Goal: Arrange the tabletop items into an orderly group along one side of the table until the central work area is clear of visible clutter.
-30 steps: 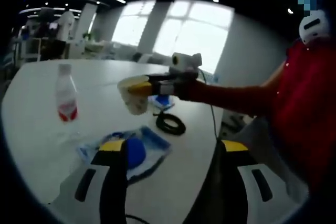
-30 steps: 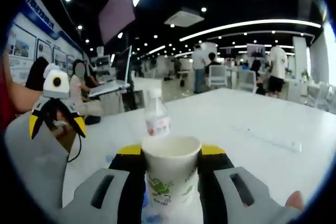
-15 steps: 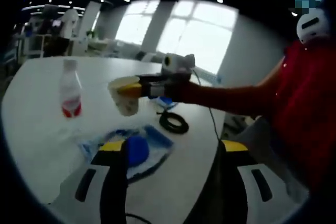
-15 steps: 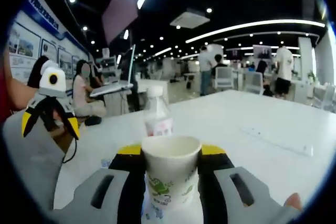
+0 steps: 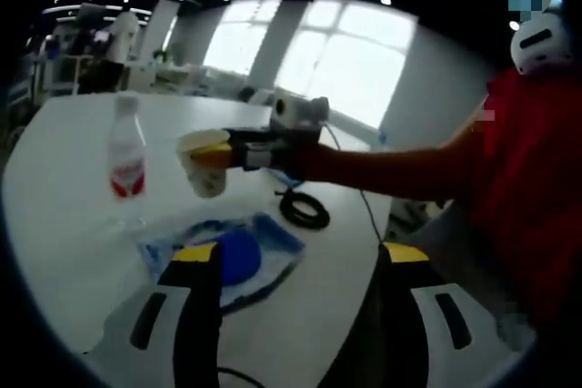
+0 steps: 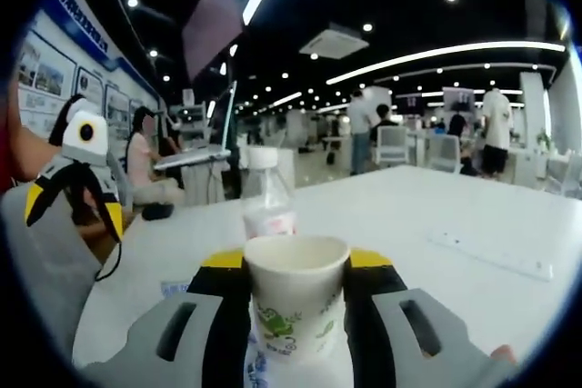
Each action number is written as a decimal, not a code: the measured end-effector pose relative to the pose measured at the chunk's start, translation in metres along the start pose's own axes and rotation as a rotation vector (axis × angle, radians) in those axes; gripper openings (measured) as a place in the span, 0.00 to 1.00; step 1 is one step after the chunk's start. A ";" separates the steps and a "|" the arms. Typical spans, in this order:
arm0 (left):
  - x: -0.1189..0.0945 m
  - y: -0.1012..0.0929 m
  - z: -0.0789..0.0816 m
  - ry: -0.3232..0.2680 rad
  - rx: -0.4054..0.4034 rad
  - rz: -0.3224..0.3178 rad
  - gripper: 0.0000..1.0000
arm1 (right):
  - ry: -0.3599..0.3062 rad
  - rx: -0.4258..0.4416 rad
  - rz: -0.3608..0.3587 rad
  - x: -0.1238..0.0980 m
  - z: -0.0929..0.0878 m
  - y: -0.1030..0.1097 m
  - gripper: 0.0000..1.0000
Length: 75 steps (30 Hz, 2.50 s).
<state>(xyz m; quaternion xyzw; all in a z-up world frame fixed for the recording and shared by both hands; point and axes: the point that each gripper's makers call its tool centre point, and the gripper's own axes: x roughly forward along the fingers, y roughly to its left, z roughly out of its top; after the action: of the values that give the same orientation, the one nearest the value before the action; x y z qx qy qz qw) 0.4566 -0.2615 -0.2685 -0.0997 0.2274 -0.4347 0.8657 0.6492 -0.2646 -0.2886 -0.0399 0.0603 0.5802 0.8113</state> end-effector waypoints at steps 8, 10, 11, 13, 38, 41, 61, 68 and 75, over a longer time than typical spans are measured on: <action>0.000 0.004 -0.004 0.013 -0.010 0.001 0.67 | 0.025 0.001 0.003 0.018 -0.015 -0.002 0.39; 0.000 0.005 -0.005 0.014 -0.014 0.000 0.67 | 0.026 0.000 0.004 0.021 -0.017 -0.002 0.39; 0.000 0.005 -0.005 0.014 -0.015 0.001 0.67 | 0.027 0.004 0.005 0.023 -0.019 -0.002 0.39; 0.000 0.006 -0.006 0.015 -0.018 0.003 0.67 | 0.032 0.004 0.006 0.025 -0.021 -0.003 0.39; 0.001 0.005 -0.009 0.029 -0.028 0.000 0.65 | 0.050 -0.004 -0.002 0.035 -0.034 -0.005 0.42; 0.002 0.005 -0.009 0.030 -0.027 -0.003 0.65 | 0.064 -0.008 0.001 0.032 -0.037 -0.004 0.43; 0.002 0.006 -0.008 0.021 -0.036 -0.011 0.65 | 0.125 -0.033 0.008 0.026 -0.049 -0.003 0.41; 0.003 0.006 -0.009 0.023 -0.038 -0.011 0.65 | 0.132 -0.031 0.013 0.025 -0.050 -0.003 0.43; 0.002 0.006 -0.009 0.023 -0.038 -0.009 0.65 | 0.142 -0.041 0.020 0.028 -0.052 -0.001 0.43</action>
<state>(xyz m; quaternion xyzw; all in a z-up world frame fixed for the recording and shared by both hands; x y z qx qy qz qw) 0.4579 -0.2595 -0.2795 -0.1124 0.2450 -0.4351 0.8591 0.6567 -0.2456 -0.3436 -0.0968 0.1062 0.5849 0.7982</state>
